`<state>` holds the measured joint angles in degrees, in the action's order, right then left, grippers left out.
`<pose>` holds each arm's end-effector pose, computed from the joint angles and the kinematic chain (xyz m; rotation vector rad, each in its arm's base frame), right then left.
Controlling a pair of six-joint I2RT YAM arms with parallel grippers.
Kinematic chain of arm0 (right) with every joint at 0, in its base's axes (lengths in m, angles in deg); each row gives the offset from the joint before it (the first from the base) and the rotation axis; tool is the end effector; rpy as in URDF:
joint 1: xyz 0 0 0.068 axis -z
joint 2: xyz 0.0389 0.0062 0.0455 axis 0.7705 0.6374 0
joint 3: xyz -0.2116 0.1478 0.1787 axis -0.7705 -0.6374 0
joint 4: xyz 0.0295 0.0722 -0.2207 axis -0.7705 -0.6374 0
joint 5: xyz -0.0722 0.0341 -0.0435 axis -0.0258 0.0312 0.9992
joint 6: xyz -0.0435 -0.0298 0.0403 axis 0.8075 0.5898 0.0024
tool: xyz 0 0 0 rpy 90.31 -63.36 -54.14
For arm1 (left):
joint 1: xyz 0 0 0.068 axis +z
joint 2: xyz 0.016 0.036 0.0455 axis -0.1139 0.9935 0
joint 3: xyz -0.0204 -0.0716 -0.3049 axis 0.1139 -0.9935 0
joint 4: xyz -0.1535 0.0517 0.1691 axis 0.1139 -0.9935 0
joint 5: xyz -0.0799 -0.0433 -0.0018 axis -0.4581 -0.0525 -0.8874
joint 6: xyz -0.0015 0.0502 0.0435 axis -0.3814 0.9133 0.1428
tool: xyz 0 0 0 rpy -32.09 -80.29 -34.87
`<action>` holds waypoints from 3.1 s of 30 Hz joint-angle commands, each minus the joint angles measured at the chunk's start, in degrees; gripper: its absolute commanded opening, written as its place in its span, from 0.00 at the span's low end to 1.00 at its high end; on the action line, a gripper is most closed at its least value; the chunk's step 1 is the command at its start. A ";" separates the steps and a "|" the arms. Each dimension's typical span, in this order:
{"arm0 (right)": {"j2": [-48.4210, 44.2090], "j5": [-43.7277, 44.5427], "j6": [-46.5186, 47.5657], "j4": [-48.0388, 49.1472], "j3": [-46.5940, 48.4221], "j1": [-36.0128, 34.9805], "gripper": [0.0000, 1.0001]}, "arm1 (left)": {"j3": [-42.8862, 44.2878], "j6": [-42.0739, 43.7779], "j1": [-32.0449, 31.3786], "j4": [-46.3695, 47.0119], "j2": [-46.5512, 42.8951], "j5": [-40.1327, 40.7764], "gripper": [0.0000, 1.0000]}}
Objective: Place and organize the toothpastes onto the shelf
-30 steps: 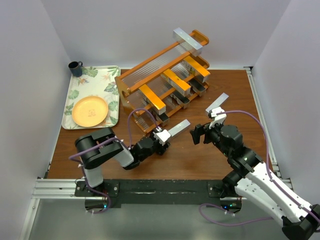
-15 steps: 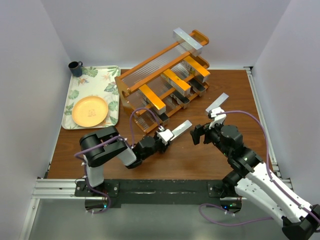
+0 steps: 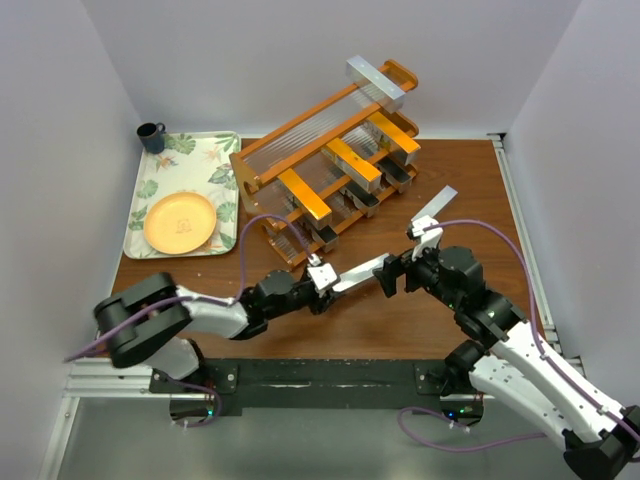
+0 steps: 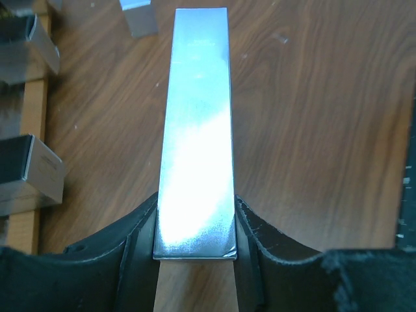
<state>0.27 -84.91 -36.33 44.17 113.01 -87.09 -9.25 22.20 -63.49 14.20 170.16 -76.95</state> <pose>0.0878 0.0634 0.2999 -0.4783 1.9046 0.4826 0.1421 -0.2267 0.2234 0.9581 1.5930 -0.7678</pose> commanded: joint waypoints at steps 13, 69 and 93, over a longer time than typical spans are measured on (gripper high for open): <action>2.27 -17.35 18.79 -24.57 19.76 0.12 0.98 | 16.85 -1.37 -0.27 -39.40 -21.77 -14.77 0.05; 5.52 -38.19 29.62 -25.47 20.56 -1.55 0.55 | 30.32 8.22 9.22 -60.69 -30.91 -37.90 0.00; 6.66 -38.99 26.72 -21.78 20.99 -1.55 0.07 | 23.64 7.86 11.60 -53.58 -35.73 -26.31 0.76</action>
<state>6.44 -123.14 -7.13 17.53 132.29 -88.27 16.48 31.10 -52.82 -46.70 138.38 -112.29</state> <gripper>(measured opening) 0.442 0.691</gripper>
